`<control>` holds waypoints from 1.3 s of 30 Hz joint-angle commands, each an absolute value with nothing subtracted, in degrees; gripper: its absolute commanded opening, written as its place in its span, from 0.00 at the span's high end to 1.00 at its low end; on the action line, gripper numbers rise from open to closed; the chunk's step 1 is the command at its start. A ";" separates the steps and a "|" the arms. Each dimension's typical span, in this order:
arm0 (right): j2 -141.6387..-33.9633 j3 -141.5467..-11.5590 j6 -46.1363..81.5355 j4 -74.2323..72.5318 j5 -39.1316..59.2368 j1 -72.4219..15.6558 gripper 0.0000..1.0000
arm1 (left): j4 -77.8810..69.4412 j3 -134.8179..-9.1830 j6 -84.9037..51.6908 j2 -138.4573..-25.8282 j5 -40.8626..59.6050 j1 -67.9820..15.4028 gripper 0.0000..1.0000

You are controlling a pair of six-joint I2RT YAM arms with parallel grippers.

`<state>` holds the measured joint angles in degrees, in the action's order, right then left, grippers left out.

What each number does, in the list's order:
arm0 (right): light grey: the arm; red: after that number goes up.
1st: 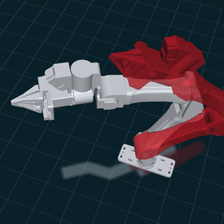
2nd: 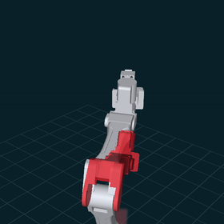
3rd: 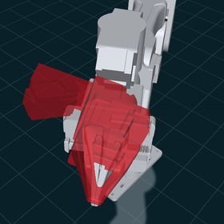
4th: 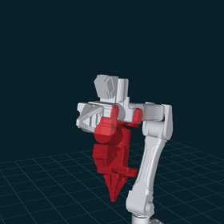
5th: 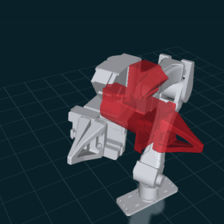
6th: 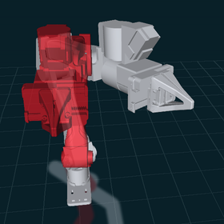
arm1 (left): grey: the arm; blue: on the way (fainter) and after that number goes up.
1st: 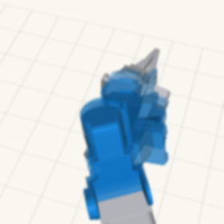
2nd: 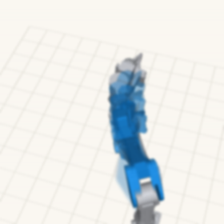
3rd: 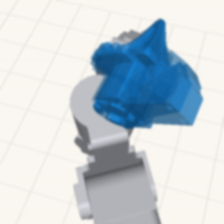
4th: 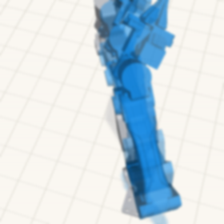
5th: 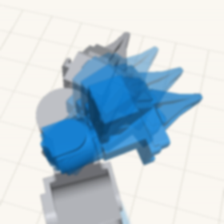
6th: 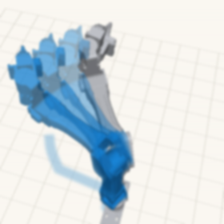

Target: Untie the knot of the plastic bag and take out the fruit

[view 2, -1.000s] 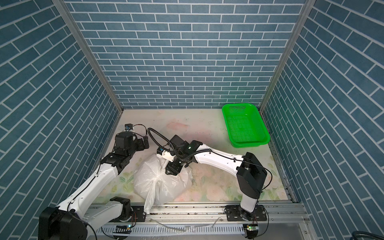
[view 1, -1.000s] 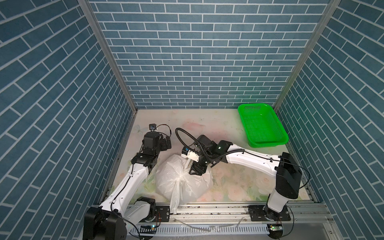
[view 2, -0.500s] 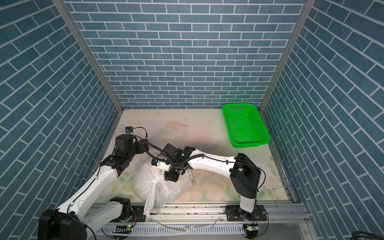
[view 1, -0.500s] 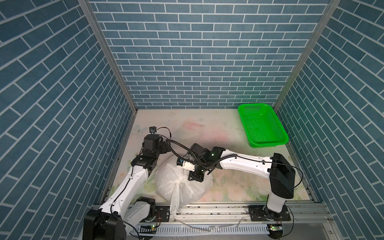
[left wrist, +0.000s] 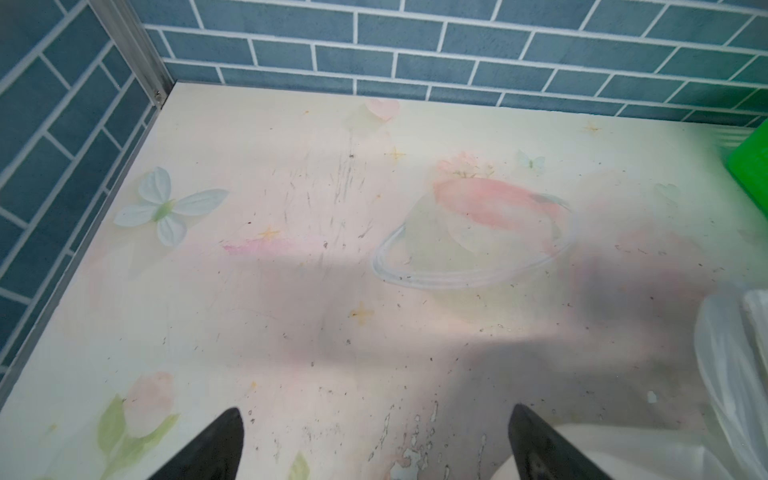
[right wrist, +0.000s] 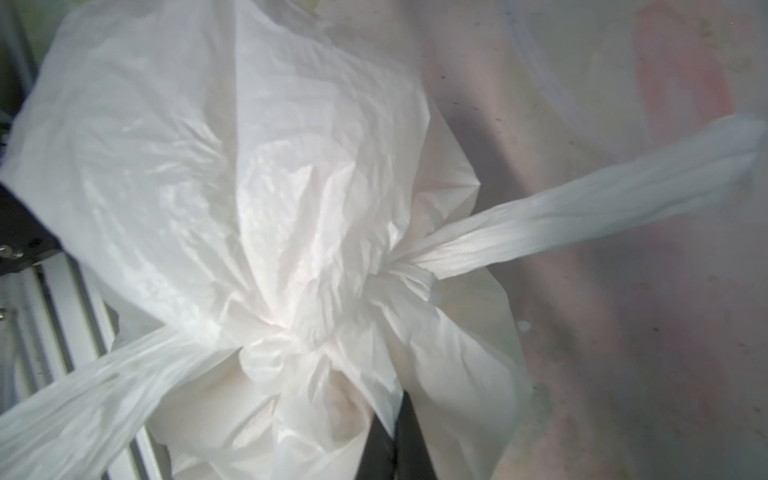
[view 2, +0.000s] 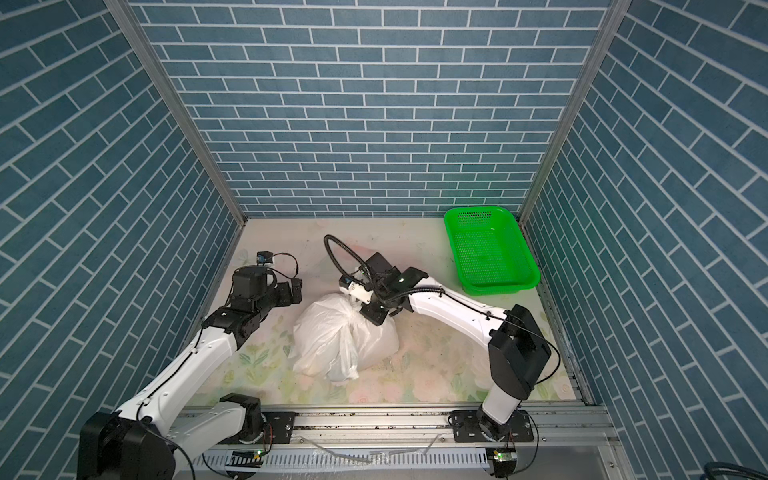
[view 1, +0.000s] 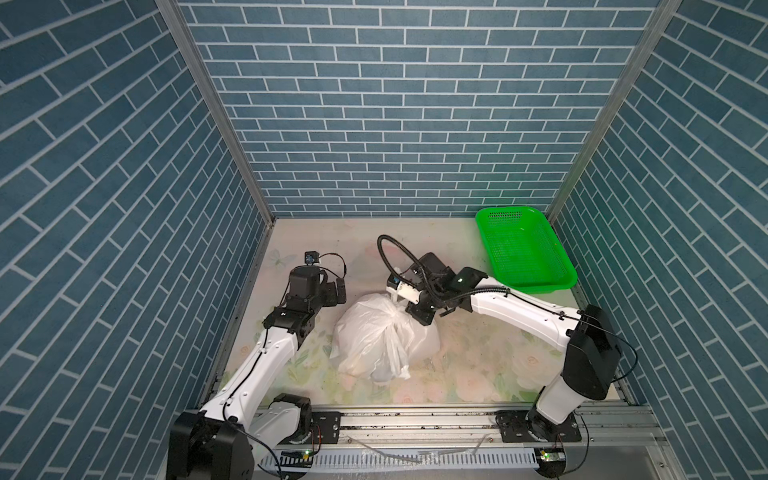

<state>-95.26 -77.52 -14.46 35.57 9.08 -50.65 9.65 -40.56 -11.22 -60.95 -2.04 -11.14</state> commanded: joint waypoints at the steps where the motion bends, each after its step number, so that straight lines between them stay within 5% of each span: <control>1: -94.71 -79.08 -22.37 37.44 6.42 -47.98 1.00 | 9.71 -44.47 -9.11 -61.86 3.26 -11.05 0.00; 16: -93.59 -75.30 -16.59 35.80 6.60 -39.32 1.00 | 17.11 -56.01 1.30 -71.72 18.47 -31.08 0.00; 27: -89.70 -70.76 -13.31 31.99 8.51 -37.55 1.00 | 18.69 -61.13 3.87 -81.88 20.83 -34.69 0.04; 39: -90.24 -69.52 -10.24 27.55 12.74 -37.00 1.00 | 10.21 -57.57 1.85 -86.57 21.48 -35.98 0.27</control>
<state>-91.18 -71.20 -11.77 29.74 10.44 -37.28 12.62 -58.65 2.09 -85.54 20.62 -35.20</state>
